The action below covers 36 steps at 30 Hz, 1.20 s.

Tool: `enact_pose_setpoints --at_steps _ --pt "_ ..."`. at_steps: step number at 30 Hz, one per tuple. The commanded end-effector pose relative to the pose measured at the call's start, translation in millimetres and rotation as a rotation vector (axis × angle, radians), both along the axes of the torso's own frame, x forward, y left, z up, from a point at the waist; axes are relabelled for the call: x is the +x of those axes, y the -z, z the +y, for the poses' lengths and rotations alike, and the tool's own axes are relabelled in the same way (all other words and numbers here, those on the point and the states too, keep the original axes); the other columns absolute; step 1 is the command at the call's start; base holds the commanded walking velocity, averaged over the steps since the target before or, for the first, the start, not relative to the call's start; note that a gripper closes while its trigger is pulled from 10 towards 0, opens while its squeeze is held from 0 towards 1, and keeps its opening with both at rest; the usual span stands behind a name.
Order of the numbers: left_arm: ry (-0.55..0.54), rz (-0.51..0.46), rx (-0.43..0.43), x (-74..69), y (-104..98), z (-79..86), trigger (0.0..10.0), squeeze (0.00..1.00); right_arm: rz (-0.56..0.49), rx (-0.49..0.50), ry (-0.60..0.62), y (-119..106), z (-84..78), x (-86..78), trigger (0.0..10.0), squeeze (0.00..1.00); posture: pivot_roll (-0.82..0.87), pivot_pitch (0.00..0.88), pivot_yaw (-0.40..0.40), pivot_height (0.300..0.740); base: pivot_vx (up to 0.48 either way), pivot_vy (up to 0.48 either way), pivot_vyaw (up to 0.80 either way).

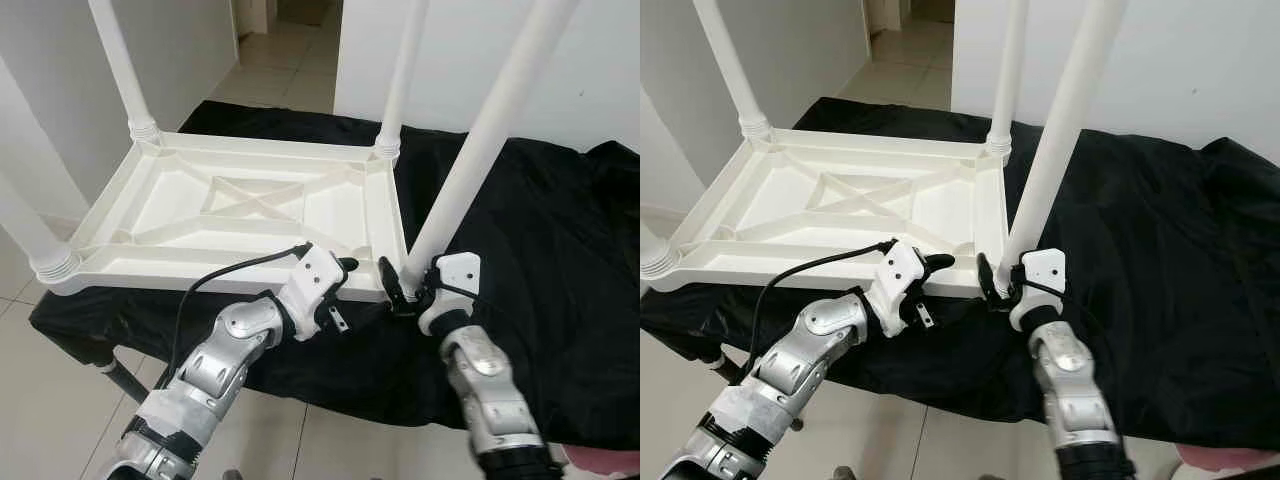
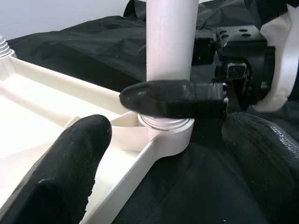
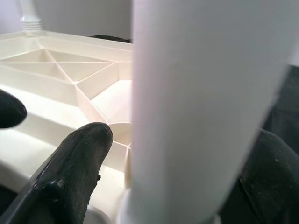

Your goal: Building children table

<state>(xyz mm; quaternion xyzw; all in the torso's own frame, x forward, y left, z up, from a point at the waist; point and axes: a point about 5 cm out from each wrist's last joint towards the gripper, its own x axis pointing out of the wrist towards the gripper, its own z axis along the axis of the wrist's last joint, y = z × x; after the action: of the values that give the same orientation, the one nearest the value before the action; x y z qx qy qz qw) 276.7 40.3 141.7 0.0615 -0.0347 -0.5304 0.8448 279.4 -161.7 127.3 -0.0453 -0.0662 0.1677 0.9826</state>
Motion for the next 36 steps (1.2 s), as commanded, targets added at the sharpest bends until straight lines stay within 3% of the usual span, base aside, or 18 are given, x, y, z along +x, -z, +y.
enact_pose_setpoints --at_steps 1,3,10,11,12,13,27,28,29,30,36 --pt "0.096 0.016 0.021 -6.5 3 -4.4 10.0 0.0 -0.004 -0.001 -0.039 1 2.5 0.5 10.0 0.0 -0.07 0.0 -0.027 0.74 0.0 0.0 0.0" --pt "0.102 0.016 0.025 -7.6 3 -5.7 10.0 0.0 -0.005 -0.03 -0.113 -2 -6.5 7.5 10.0 0.0 -0.07 0.0 -0.025 0.74 0.0 0.0 0.0" --pt "0.103 0.019 0.031 -8.2 3 -3.8 10.0 0.0 0.025 -0.075 -0.196 2 -12.3 17.3 10.0 0.0 -0.06 0.0 -0.024 0.74 0.0 0.0 0.0" --pt "0.101 0.02 0.031 -8.1 3 -3.4 10.0 0.0 0.031 -0.078 -0.206 3 -13.0 18.2 9.0 0.0 -0.06 0.0 -0.024 0.74 0.0 0.0 0.0" --pt "0.099 0.02 0.031 -7.9 3 -3.1 10.0 0.0 0.028 -0.09 -0.221 3 -13.9 19.4 3.9 0.0 -0.06 0.0 -0.024 0.74 0.0 0.0 0.0" --pt "0.096 0.021 0.031 -7.6 3 -2.8 10.0 0.0 0.027 -0.092 -0.238 4 -14.3 20.2 0.0 0.0 -0.06 0.0 -0.022 0.74 0.0 0.0 0.0" --pt "0.089 0.021 0.033 -5.3 1 -1.1 10.0 0.0 0.037 -0.057 -0.253 10 -19.5 17.1 0.0 0.0 -0.06 0.0 -0.011 0.74 0.0 0.0 0.0" --pt "0.091 0.021 0.033 -5.3 0 -1.3 10.0 0.0 0.039 -0.05 -0.243 11 -19.7 16.7 9.3 0.0 -0.06 0.0 -0.008 0.74 0.0 0.0 0.0" --pt "0.091 0.021 0.033 -5.3 0 -1.3 10.0 0.0 0.039 -0.05 -0.243 11 -19.7 16.7 9.3 0.0 -0.06 0.0 -0.008 0.74 0.0 0.0 0.0" --pt "0.093 0.021 0.034 -5.5 0 -1.5 10.0 0.0 0.041 -0.039 -0.234 11 -19.5 16.1 10.0 0.0 -0.07 0.0 -0.005 0.74 0.0 0.0 0.0" --pt "0.101 0.021 0.034 -5.2 0 -2.8 10.0 0.0 0.037 0.007 -0.183 11 -15.8 13.6 10.0 0.0 -0.07 0.0 -0.002 0.74 0.0 0.0 0.0"
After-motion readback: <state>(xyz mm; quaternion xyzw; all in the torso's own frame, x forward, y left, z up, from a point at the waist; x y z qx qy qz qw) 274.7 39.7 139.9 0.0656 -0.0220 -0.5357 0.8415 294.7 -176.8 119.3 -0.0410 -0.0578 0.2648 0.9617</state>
